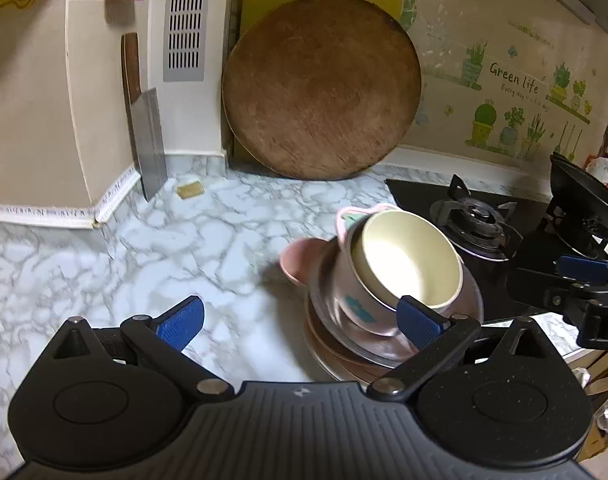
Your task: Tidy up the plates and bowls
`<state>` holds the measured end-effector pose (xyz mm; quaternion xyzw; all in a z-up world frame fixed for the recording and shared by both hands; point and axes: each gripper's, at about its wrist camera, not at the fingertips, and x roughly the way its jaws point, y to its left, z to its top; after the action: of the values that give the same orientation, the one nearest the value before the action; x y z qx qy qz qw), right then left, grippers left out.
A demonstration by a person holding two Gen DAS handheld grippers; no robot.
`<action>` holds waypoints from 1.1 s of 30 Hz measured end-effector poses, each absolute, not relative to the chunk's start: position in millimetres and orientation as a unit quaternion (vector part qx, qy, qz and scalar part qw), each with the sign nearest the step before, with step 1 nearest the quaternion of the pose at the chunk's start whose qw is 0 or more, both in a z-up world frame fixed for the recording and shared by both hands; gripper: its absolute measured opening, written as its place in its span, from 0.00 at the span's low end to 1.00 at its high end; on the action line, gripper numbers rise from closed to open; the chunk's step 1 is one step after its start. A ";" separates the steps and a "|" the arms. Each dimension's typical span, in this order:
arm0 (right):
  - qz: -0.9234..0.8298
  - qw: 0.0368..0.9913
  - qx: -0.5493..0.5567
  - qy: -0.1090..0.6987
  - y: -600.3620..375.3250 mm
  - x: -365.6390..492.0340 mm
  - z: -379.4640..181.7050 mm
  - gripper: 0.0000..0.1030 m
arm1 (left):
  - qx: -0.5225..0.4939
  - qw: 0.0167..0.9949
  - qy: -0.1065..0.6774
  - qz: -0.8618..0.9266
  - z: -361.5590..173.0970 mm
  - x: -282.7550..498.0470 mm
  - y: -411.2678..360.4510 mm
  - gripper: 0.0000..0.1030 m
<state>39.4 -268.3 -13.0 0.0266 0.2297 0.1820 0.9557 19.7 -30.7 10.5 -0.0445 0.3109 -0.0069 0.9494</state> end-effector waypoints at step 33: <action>0.179 0.949 0.072 0.249 -293.6 16.9 -22.8 1.00 | -0.046 0.944 0.321 0.064 17.8 -2.3 -70.5 1.00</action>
<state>16.9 -293.6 -22.8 0.0721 0.2489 0.1794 0.9490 -2.3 -70.5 17.8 -0.0455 0.3208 0.0640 0.9439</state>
